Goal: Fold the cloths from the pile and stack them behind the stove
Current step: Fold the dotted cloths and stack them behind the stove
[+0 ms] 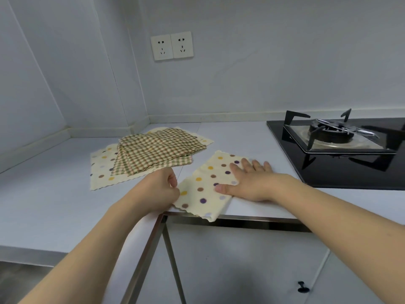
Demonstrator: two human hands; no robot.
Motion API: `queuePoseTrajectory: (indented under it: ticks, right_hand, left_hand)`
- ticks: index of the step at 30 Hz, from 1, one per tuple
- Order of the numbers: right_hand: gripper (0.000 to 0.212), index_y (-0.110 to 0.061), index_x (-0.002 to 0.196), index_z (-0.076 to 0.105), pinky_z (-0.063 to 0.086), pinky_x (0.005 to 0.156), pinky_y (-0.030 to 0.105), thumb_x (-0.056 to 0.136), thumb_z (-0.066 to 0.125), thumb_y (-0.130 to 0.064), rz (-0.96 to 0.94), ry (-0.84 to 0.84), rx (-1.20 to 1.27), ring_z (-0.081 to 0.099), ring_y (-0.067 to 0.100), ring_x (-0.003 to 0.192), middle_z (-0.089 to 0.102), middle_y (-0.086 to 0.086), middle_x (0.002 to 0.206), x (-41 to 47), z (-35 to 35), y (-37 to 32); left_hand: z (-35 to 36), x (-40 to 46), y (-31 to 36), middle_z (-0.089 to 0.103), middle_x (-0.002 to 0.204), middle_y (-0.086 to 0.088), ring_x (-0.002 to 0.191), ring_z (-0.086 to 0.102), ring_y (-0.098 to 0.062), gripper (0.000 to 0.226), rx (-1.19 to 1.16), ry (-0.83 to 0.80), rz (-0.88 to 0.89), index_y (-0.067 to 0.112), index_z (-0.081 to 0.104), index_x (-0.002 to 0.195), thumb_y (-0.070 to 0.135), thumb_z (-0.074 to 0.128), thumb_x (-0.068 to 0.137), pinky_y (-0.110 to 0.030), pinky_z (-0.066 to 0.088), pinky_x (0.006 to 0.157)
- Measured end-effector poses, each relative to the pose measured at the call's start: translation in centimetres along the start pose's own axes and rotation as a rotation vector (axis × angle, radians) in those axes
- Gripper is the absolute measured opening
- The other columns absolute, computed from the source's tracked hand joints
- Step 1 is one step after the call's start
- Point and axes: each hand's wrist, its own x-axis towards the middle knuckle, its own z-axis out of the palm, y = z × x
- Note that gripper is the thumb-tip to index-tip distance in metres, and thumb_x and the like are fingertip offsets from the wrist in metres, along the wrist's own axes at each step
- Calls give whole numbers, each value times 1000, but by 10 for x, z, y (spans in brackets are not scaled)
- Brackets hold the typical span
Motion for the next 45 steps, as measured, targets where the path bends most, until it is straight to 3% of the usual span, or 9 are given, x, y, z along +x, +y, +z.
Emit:
queuePoseTrajectory:
  ticks: [2,5,11,16,20,23,28,37,45]
  right_hand:
    - [103,-28,153,2,-7,117,52,73,22,-90,-66,203,30,-8,28,148,-9,4,161,-11,2,-6]
    - [84,-26,137,41,22,115,37,73,29,-79,-337,493,129,32,18,135,36,-4,146,-47,21,-22]
    - [33,-21,97,63,54,76,30,82,49,-47,-575,716,-32,60,16,86,61,-5,98,-72,65,-26]
    - [24,-21,81,62,46,55,30,89,44,-35,-472,766,182,55,19,60,60,-9,70,-89,47,-26]
    - [25,-20,78,55,37,59,33,95,51,-38,-337,588,484,42,17,57,44,-5,53,-103,29,-20]
    - [21,-23,80,56,39,57,31,95,51,-37,-270,496,745,46,16,52,57,0,56,-102,18,-15]
    - [24,-16,81,62,52,69,35,95,50,-32,-106,486,821,65,19,67,69,-1,75,-78,-2,-4]
    - [23,-14,78,50,41,64,33,95,42,-27,8,465,383,55,25,80,59,3,87,-9,-12,19]
    - [28,-20,117,55,41,90,34,97,39,-33,42,564,346,51,23,107,54,1,114,20,16,29]
  left_hand:
    - [-1,-3,-3,55,100,5,87,53,-14,35,-72,-48,102,27,53,108,11,57,77,-27,43,70]
    - [-5,-6,-6,39,132,21,124,33,-9,61,-14,-250,201,45,48,121,25,50,63,-33,31,105]
    - [-16,-23,-1,21,148,23,136,18,-8,79,205,-425,180,46,29,141,38,59,69,-35,19,115]
    - [-8,-37,3,36,133,21,125,26,-9,43,259,-212,249,42,52,119,33,71,82,-35,29,109]
    - [-12,-48,10,56,117,22,114,48,-6,19,-91,-122,257,29,66,104,32,71,85,-24,39,96]
    - [-18,-53,21,71,107,11,106,63,-8,16,-450,-174,160,22,71,103,25,70,88,-29,42,100]
    - [-6,-22,46,74,96,-6,94,69,-25,13,-587,-21,68,13,70,99,20,64,91,-43,54,91]
    - [40,48,64,66,76,-3,49,62,-13,16,18,129,24,17,51,100,32,47,97,-27,43,53]
    - [61,67,61,64,102,-4,93,60,-28,33,307,257,19,15,45,113,43,37,99,-35,45,70]
